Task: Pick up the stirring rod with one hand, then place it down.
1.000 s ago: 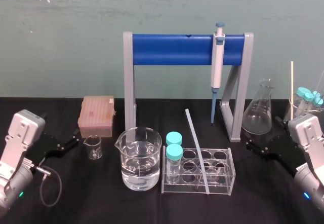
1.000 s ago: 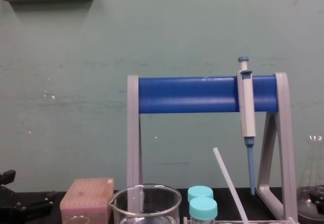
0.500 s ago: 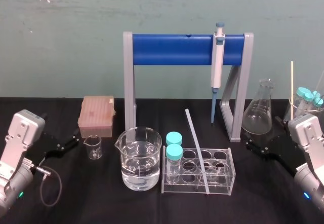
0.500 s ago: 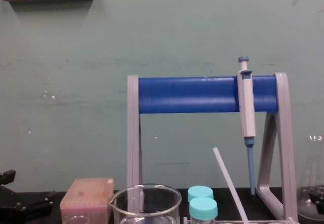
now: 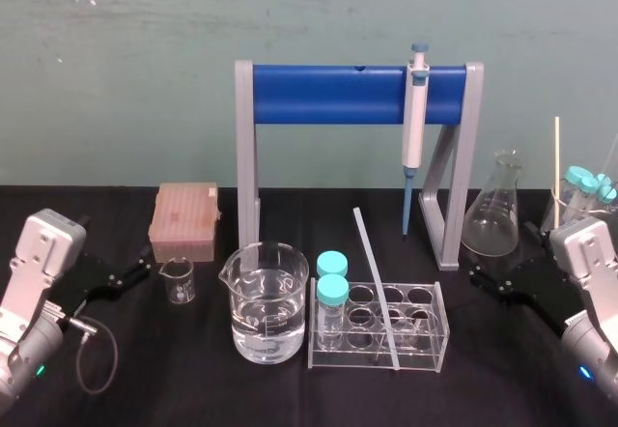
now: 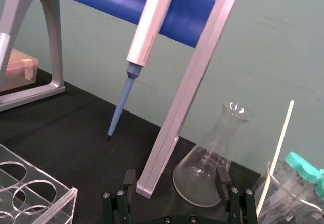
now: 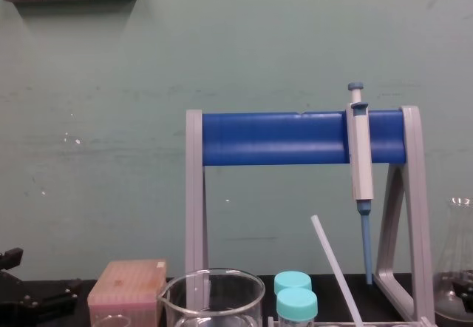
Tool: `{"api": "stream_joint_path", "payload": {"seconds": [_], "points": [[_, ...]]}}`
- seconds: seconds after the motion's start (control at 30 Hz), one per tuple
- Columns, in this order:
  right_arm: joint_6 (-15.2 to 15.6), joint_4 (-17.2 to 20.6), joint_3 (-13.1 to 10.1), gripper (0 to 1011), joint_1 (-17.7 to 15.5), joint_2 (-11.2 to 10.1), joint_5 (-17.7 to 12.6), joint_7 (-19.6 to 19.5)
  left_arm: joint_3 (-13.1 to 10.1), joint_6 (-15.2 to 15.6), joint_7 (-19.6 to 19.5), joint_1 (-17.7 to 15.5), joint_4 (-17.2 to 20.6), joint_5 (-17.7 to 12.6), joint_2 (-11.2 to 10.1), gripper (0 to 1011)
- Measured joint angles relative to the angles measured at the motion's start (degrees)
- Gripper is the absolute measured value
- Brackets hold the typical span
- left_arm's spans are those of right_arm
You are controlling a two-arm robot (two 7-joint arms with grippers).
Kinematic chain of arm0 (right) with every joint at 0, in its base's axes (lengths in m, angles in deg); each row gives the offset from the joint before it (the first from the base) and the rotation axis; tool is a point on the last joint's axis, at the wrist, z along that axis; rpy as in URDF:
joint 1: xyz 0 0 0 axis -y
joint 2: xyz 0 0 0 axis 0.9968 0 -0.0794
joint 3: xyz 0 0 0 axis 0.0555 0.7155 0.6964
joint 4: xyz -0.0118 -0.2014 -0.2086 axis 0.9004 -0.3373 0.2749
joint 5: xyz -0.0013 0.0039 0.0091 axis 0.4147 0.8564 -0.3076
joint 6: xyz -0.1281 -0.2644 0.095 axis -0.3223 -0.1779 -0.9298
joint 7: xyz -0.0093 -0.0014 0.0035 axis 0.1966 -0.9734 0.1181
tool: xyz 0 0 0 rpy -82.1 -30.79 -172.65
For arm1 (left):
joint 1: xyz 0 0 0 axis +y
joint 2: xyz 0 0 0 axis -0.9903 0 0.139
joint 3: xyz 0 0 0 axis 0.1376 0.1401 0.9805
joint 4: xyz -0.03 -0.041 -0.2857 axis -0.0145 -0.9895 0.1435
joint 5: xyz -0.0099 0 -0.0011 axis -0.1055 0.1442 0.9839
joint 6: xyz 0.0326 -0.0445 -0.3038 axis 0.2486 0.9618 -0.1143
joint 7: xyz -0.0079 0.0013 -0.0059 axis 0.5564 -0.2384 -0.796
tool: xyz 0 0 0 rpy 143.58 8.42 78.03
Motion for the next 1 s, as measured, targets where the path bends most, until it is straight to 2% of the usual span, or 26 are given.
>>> {"api": "stream_joint_path", "payload": {"seconds": [0.17, 0.2, 0.3, 0.37, 0.5, 0.7, 0.9, 1.0], "points": [[1.4, 0.0, -1.7, 1003, 0.0, 0.6, -3.1, 2.9, 0.0, 0.0, 0.0, 0.0, 0.0, 0.0, 0.0, 1000], [1.9, 0.2, -2.5, 1003, 0.1, 0.9, -5.2, 4.6, 0.0, 0.0, 0.0, 0.0, 0.0, 0.0, 0.0, 1000], [3.0, 0.8, -3.8, 1003, 0.3, 1.6, -8.9, 7.8, 0.0, 0.0, 0.0, 0.0, 0.0, 0.0, 0.0, 1000], [4.7, 1.6, -5.2, 1003, 0.9, 2.5, -13.7, 12.1, 0.0, 0.0, 0.0, 0.0, 0.0, 0.0, 0.0, 1000], [6.1, 2.8, -5.6, 1003, 2.0, 3.5, -17.1, 17.0, 0.0, 0.0, 0.0, 0.0, 0.0, 0.0, 0.0, 1000], [8.5, 4.7, -4.5, 1003, 3.6, 4.8, -19.3, 23.2, 0.0, 0.0, 0.0, 0.0, 0.0, 0.0, 0.0, 1000], [10.9, 5.7, -3.4, 1003, 4.7, 5.6, -19.4, 25.8, 0.0, 0.0, 0.0, 0.0, 0.0, 0.0, 0.0, 1000], [13.4, 5.7, -2.8, 1003, 5.4, 6.1, -19.2, 25.7, 0.0, 0.0, 0.0, 0.0, 0.0, 0.0, 0.0, 1000]]}}
